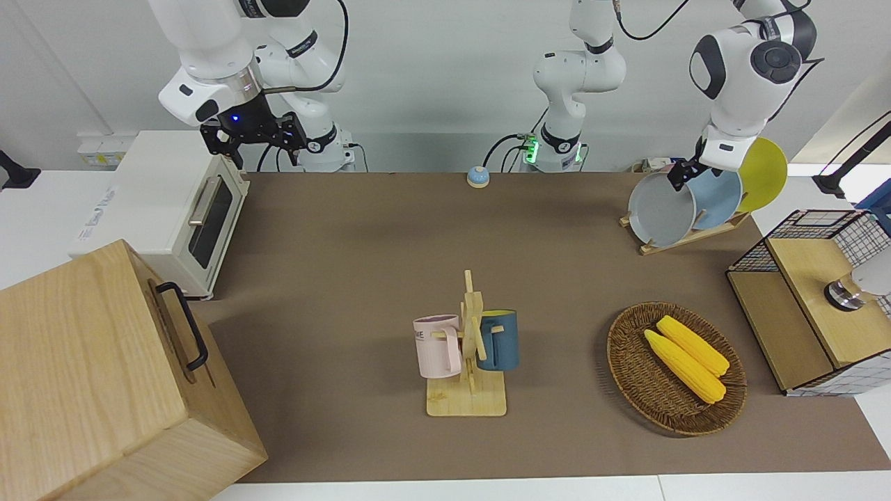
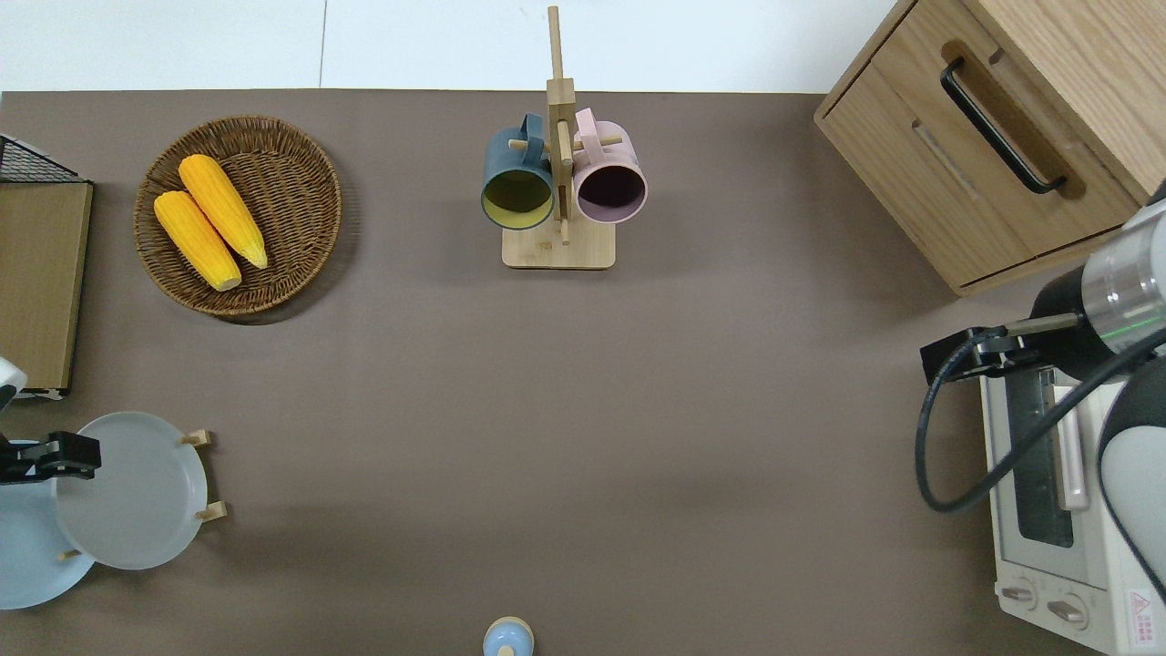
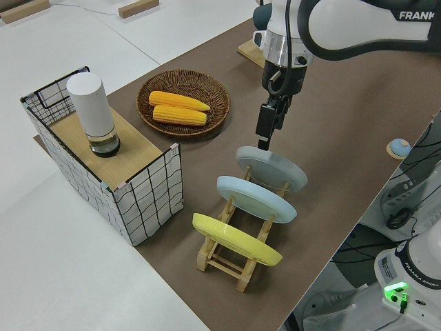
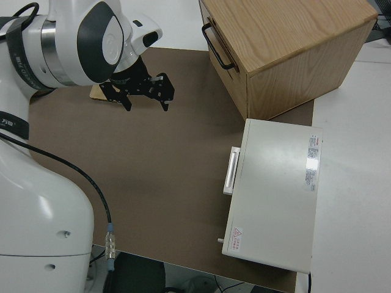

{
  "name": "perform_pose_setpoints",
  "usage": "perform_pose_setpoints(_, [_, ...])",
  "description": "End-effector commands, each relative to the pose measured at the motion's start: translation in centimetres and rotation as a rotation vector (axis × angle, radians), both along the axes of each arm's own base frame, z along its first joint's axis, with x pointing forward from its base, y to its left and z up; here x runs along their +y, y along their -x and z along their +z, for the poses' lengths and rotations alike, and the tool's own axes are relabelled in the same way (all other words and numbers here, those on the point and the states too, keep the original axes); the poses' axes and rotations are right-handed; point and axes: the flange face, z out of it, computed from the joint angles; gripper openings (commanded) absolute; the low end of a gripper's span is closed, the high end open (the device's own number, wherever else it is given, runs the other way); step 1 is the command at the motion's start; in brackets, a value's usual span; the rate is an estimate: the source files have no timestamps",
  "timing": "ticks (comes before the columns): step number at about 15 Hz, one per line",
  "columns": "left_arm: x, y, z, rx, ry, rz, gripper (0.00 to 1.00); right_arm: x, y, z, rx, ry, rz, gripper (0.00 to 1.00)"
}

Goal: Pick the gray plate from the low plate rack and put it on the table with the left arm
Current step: 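Close the left gripper on the rim of the upright gray plate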

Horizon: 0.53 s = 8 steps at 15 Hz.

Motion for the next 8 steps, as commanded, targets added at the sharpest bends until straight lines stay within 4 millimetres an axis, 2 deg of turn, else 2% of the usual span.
perform_pose_setpoints(1, [0.5,1.8,-2.9,-0.014,0.013,-0.013,1.0,-0.3,0.2,0.4,0.0,0.007,-0.016,0.983])
perform_pose_setpoints(7, [0.6,2.7,-6.7,0.007,0.035,-0.014,0.98,-0.2,0.2,0.3,0.002,0.007,-0.014,0.983])
perform_pose_setpoints(8, [0.6,2.6,-6.7,0.003,0.035,-0.013,0.8,-0.2,0.2,0.4,0.0,0.008,-0.014,0.983])
